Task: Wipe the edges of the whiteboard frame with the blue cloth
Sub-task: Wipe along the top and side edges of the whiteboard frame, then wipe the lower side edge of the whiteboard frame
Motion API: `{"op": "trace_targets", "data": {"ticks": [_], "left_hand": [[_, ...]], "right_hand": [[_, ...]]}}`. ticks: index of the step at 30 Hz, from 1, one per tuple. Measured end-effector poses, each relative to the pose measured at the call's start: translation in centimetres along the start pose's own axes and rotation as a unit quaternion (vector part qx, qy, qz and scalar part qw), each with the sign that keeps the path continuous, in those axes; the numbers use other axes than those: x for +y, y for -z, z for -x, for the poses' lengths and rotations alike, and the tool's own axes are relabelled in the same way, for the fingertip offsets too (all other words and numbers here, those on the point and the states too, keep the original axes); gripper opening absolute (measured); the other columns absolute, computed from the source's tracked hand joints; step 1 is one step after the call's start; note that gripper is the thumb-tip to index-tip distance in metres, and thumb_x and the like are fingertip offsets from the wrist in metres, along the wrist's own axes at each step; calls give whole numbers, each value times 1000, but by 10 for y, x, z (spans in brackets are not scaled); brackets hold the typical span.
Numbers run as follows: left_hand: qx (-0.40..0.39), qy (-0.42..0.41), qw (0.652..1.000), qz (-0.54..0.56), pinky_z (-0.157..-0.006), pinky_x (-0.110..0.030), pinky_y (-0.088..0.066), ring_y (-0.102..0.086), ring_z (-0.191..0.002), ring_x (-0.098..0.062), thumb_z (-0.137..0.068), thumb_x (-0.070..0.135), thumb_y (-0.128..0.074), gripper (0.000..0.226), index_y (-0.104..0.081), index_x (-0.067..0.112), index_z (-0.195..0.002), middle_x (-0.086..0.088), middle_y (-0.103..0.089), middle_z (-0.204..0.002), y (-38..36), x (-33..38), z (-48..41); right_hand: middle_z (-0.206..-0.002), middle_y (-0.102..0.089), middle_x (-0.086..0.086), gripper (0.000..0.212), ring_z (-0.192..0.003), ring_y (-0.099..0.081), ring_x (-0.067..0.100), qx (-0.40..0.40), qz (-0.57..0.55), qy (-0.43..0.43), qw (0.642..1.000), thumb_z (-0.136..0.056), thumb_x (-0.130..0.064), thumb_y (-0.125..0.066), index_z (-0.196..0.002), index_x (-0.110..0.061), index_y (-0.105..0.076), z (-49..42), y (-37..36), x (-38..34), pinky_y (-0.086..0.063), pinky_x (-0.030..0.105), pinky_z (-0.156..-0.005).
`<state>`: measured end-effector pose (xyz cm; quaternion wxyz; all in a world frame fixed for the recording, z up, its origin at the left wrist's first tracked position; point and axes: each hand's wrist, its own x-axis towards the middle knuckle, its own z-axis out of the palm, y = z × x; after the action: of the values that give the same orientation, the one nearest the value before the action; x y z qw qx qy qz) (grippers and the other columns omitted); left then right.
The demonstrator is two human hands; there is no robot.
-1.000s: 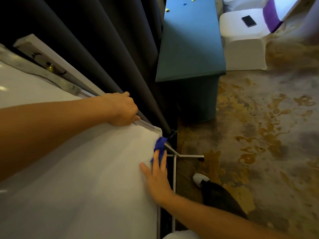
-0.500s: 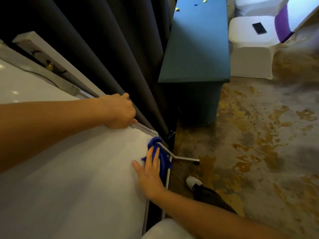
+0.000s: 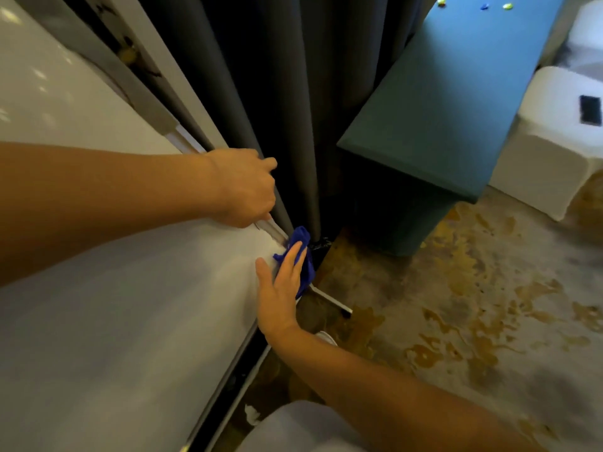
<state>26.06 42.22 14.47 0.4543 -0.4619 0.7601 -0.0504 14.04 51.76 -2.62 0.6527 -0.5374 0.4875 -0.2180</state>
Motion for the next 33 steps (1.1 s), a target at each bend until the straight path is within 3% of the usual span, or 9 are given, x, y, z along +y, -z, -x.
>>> {"op": "trace_targets", "data": {"ticks": [2, 5, 8, 12, 15, 20, 27, 30, 33], "left_hand": [[-5, 17, 1000, 4, -84, -38, -46, -46, -101, -24, -96, 46, -40, 42, -68, 17, -103, -4, -63, -106, 5, 5, 1], [97, 35, 994, 18, -86, -39, -42, -41, -117, -29, -90, 38, -53, 31, -64, 18, -110, -11, -47, -134, 16, 19, 6], [216, 119, 964, 97, -83, -40, -44, -42, -112, -32, -88, 35, -53, 36, -53, 15, -118, -16, -44, -134, 28, 49, 18], [242, 229, 921, 201, -80, -47, -47, -47, -105, -34, -87, 33, -49, 34, -55, 11, -113, -18, -48, -129, 22, 111, 47], [253, 370, 848, 283, -81, -49, -47, -51, -101, -39, -84, 26, -59, 32, -60, 4, -107, -24, -53, -123, 1, 170, 73], [248, 607, 615, 438, -79, -49, -49, -47, -101, -35, -84, 20, -61, 23, -57, 5, -102, -19, -49, -117, -21, 280, 79], [179, 742, 271, 587, -79, -41, -51, -57, -79, -24, -89, 24, -57, 5, -57, 20, -91, -7, -51, -106, -17, 386, 92], [159, 796, 131, 570, -72, -38, -49, -59, -79, -25, -88, 24, -58, 8, -59, 17, -84, -5, -59, -89, -17, 410, 98], [129, 839, -73, 524, -68, -37, -45, -60, -79, -30, -89, 23, -57, 15, -58, 12, -79, -6, -61, -78, -13, 439, 88]], "right_hand": [[-162, 15, -18, 85, -150, -1, 18, -5, -13, 13, 1000, -85, -70, -43, -146, -51, 13, 1, 8, 6, -14, 49, -121], [-162, 9, -20, 84, -150, -4, 15, -11, -55, 4, 998, -90, -57, -52, -152, -47, 3, 0, 16, 8, -15, 49, -120], [-163, 6, -16, 86, -150, -5, 14, -34, -79, -9, 996, -89, -55, -57, -153, -41, -1, -3, 22, 4, -20, 45, -119], [-161, -24, 10, 73, -146, -27, 24, -20, -38, 66, 997, -93, -43, -50, -154, -21, -18, -11, 22, -4, -26, 43, -119], [-154, -36, 8, 79, -133, -46, 31, -37, -154, -123, 980, -89, -39, -63, -153, -35, -18, -8, 25, -20, -40, 49, -108], [-145, -43, 5, 89, -117, -52, 38, -83, -95, -220, 967, -78, -41, -66, -153, -36, -18, 10, 43, -24, -44, 54, -102], [-102, -59, 10, 47, -86, -61, 29, -221, 94, -248, 939, -81, -21, -60, -125, -8, -54, 61, 39, 2, -54, 37, -74], [-95, -61, 10, 26, -75, -61, 26, -285, 195, -253, 904, -83, -16, -60, -107, -7, -56, 75, 25, 9, -51, 33, -62], [-82, -56, 12, 14, -57, -49, 21, -412, 351, -222, 811, -92, -13, -54, -83, -4, -50, 94, 8, 10, -52, 28, -62]]}}
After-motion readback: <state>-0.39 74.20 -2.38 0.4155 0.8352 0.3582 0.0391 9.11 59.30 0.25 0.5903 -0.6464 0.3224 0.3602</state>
